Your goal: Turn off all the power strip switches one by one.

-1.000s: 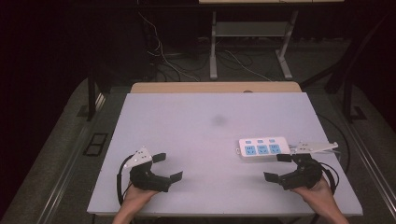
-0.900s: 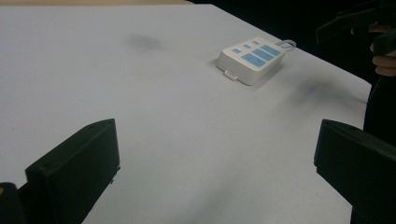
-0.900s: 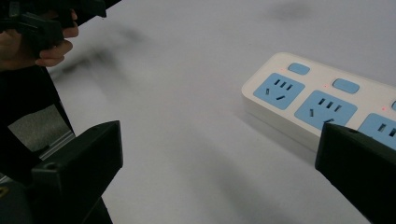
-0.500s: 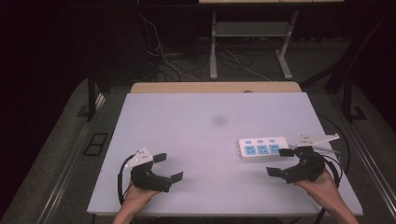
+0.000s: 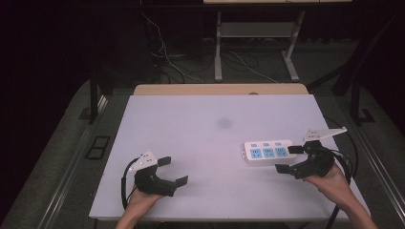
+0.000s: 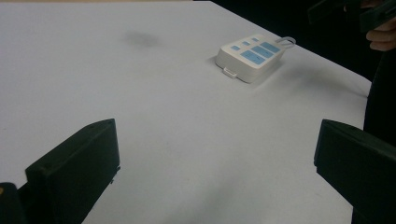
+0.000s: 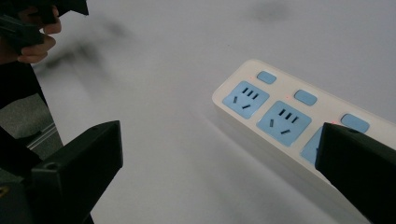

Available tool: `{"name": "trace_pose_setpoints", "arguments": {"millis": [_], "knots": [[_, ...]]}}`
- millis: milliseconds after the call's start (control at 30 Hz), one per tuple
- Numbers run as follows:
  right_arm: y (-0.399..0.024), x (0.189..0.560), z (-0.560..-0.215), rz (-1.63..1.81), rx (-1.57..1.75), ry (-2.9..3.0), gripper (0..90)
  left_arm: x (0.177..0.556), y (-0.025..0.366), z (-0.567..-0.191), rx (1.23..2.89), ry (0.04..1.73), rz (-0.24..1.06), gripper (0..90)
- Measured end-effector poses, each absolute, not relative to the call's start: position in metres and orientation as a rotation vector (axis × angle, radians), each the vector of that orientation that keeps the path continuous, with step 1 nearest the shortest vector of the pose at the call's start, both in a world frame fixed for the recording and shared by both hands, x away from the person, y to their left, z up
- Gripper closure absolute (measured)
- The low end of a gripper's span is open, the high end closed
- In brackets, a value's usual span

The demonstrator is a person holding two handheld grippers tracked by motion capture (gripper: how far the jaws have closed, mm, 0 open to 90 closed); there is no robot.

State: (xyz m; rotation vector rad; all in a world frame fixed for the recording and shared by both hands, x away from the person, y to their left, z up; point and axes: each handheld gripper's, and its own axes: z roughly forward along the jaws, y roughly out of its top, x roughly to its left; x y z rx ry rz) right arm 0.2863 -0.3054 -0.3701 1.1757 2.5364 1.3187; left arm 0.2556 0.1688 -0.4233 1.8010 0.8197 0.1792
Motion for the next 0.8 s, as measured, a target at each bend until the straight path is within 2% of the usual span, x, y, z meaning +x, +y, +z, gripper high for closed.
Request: {"name": "trace_pose_setpoints", "arguments": {"millis": [800], "knots": [[-0.299, 0.322, -0.360, 1.182, 1.148, 2.594, 0.7, 0.256, 0.169, -0.424, 1.803, 0.819, 0.179, 0.0]]}}
